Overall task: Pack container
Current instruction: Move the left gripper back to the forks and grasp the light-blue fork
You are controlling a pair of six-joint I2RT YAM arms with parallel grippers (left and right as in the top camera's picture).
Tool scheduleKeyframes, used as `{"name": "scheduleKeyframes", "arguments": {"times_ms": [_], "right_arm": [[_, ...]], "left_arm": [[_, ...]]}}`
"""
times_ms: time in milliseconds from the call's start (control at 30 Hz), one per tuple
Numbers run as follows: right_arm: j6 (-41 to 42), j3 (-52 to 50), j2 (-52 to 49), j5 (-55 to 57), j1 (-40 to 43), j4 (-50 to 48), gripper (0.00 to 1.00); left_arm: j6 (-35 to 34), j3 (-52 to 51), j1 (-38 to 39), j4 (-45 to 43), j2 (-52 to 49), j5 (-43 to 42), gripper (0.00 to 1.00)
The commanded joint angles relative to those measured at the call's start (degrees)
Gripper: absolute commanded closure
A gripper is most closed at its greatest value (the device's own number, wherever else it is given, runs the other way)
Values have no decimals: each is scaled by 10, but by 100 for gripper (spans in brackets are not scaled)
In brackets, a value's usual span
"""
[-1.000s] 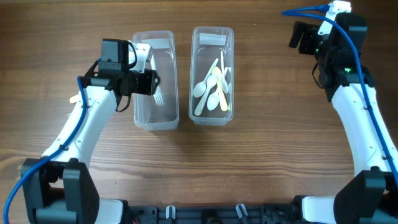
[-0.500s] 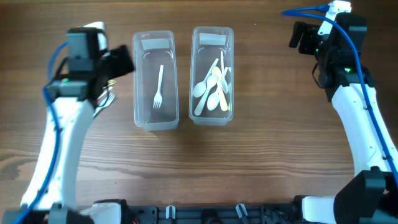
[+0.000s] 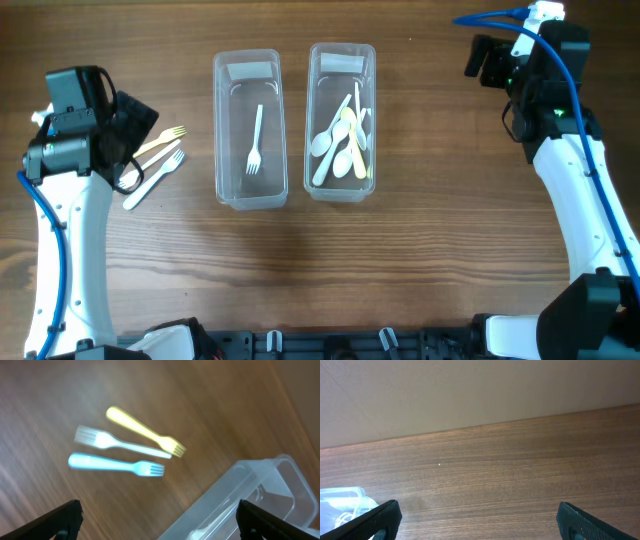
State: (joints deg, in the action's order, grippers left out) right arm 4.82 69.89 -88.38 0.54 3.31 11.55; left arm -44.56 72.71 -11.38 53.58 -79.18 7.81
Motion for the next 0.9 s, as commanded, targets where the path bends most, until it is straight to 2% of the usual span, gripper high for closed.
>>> {"name": "scheduleKeyframes", "arguments": {"times_ms": [0,67,167,300,433,567,733,867], "right_arm": [[-3,2,6,10,1,-1,0],[-3,2,6,10,1,-1,0],[-3,2,6,10,1,-1,0],[-3,2,6,10,1,-1,0],[-3,2,6,10,1,-1,0],[-3,2,6,10,1,-1,0],[-3,2,6,10,1,-1,0],[-3,2,6,10,1,-1,0]], "left_arm": [[-315,-3,-1,72,-15,27,0],[-387,-16,-1,76,-28,38,2],[-443,-41,-1,74,-63,60,7],[-480,-53,-1,67,-123,60,16],[-490,-53,-2,31,-203,46,37],[-492,-53,-2,-1,-243,26,50],[-524,-53,-2,-19,-251,26,58],[-523,-53,-7,-43,-251,30,50]]}}
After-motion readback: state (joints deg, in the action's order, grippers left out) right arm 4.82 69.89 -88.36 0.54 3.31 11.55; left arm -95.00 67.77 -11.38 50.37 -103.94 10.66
